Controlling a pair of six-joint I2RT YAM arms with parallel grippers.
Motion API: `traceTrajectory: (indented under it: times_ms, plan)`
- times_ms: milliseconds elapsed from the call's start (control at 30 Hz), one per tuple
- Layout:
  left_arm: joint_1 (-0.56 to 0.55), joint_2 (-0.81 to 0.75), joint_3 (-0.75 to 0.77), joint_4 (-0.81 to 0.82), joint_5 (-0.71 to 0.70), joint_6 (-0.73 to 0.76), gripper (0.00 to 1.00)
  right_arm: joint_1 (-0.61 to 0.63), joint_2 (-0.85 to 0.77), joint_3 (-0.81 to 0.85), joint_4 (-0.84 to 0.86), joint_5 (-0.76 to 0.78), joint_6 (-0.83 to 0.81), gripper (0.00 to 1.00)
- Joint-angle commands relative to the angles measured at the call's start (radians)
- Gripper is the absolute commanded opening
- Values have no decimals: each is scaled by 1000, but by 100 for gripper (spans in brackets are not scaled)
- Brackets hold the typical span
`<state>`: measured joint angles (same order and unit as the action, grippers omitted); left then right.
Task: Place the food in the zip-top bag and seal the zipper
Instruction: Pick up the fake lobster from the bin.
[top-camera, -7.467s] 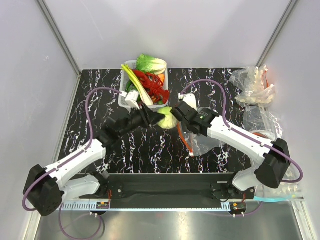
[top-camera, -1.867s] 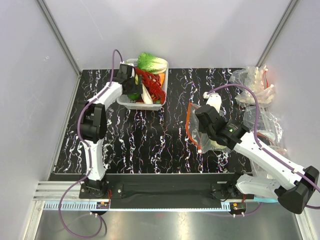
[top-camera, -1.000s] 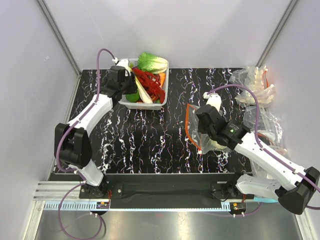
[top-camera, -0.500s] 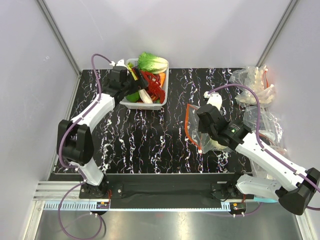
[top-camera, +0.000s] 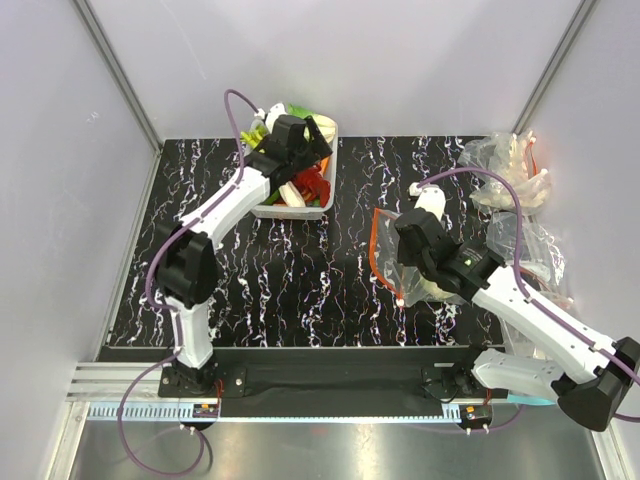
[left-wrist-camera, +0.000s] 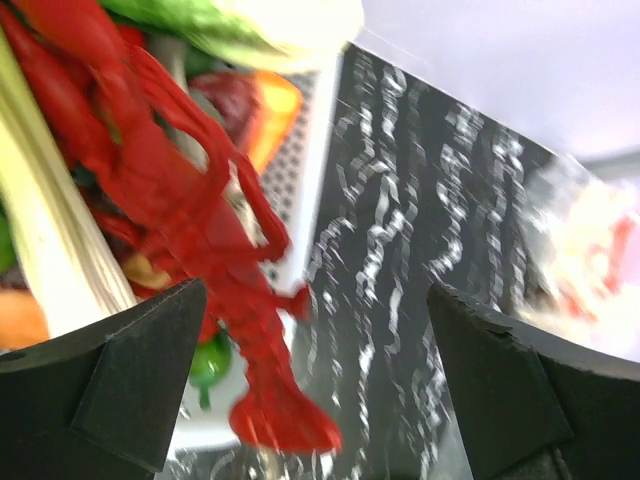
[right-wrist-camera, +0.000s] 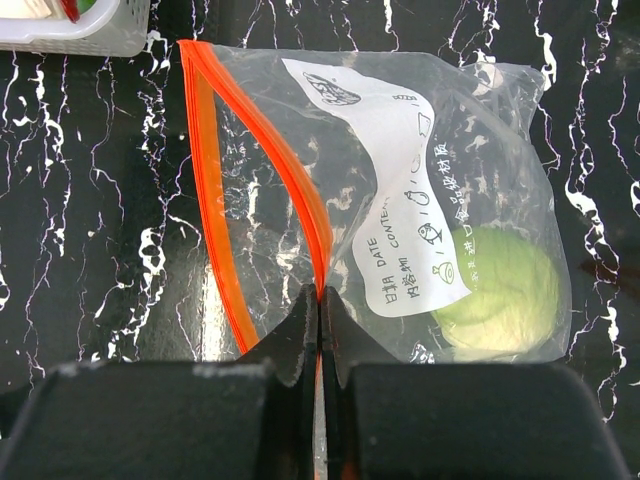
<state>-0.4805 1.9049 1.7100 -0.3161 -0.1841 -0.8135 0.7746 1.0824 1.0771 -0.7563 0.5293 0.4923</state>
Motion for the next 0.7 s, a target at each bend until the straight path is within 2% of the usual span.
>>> traceTrajectory:
  times_ms: [0,133,233,300,367,400,467,500,533,667]
  plan:
    - [5,74,97,-57,-143,5,99,-9,-33,46,-9,8,-17,0]
    - [5,175,235,-158,-170,42,99,-9,-49,43,-15,15,-17,0]
    - [6,218,238,-135,-163,66,99,-9,-53,37,-15,15,-14,0]
    - [6,235,220,-112,-158,88,88,-9,-56,32,-15,14,-14,0]
    - [6,224,197,-101,-166,99,72,-9,-58,26,-17,15,-9,0]
    - [6,211,151,-83,-176,102,55,-9,-59,23,-15,15,-9,0]
    - [3,125,71,-19,-184,117,37,-9,-59,17,-14,17,-9,0]
    - [3,87,15,80,-181,144,25,-9,-56,17,-15,15,-9,0]
    - [5,12,-72,128,-166,160,21,-9,-55,17,-18,15,-9,0]
    - [5,-127,-193,259,-114,252,12,-9,-56,17,-11,11,-9,0]
